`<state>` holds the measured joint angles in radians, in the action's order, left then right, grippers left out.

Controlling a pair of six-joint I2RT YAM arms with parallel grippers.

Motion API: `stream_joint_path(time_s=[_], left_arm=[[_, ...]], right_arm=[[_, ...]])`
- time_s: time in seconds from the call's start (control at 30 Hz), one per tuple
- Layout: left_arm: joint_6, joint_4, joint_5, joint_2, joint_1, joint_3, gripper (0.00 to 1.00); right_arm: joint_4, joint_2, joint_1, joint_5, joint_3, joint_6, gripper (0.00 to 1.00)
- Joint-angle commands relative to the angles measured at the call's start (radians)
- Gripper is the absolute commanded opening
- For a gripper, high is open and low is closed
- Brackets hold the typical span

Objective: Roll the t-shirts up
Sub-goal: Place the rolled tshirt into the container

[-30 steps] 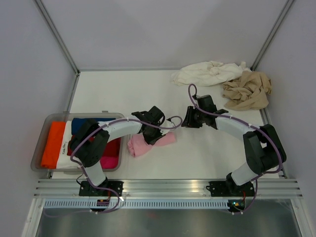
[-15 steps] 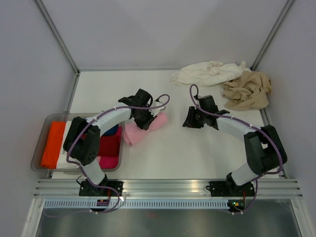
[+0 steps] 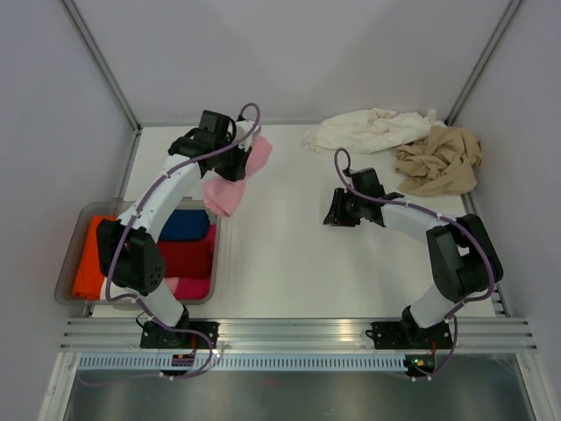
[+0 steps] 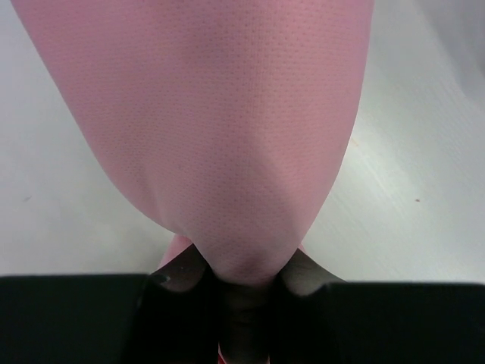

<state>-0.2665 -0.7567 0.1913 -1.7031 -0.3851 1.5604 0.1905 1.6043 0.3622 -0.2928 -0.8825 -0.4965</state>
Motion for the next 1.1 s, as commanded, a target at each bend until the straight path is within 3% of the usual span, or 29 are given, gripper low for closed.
stream_joint_path(time_s=[0.0, 0.2, 0.4, 0.57, 0.8, 1.07], left_arm=[[0.036, -0.064, -0.093, 0.123, 0.105, 0.014, 0.02], [0.000, -0.085, -0.213, 0.380, 0.349, -0.155, 0.02], [-0.059, -0.112, -0.239, 0.490, 0.647, -0.258, 0.02], [-0.155, -0.052, -0.220, 0.530, 0.879, -0.430, 0.02], [-0.290, 0.092, -0.248, 0.536, 0.996, -0.618, 0.02], [-0.384, 0.169, -0.260, 0.497, 1.043, -0.638, 0.02]], right_arm=[[-0.039, 0.042, -0.005, -0.020, -0.075, 0.015, 0.37], [-0.030, 0.124, -0.005, -0.039, -0.173, 0.029, 0.37], [0.000, 0.167, -0.003, -0.049, -0.226, 0.030, 0.37], [0.029, 0.172, -0.003, -0.045, -0.246, 0.039, 0.37], [0.063, 0.169, -0.005, -0.040, -0.251, 0.052, 0.37], [0.078, 0.149, -0.002, -0.029, -0.240, 0.055, 0.37]])
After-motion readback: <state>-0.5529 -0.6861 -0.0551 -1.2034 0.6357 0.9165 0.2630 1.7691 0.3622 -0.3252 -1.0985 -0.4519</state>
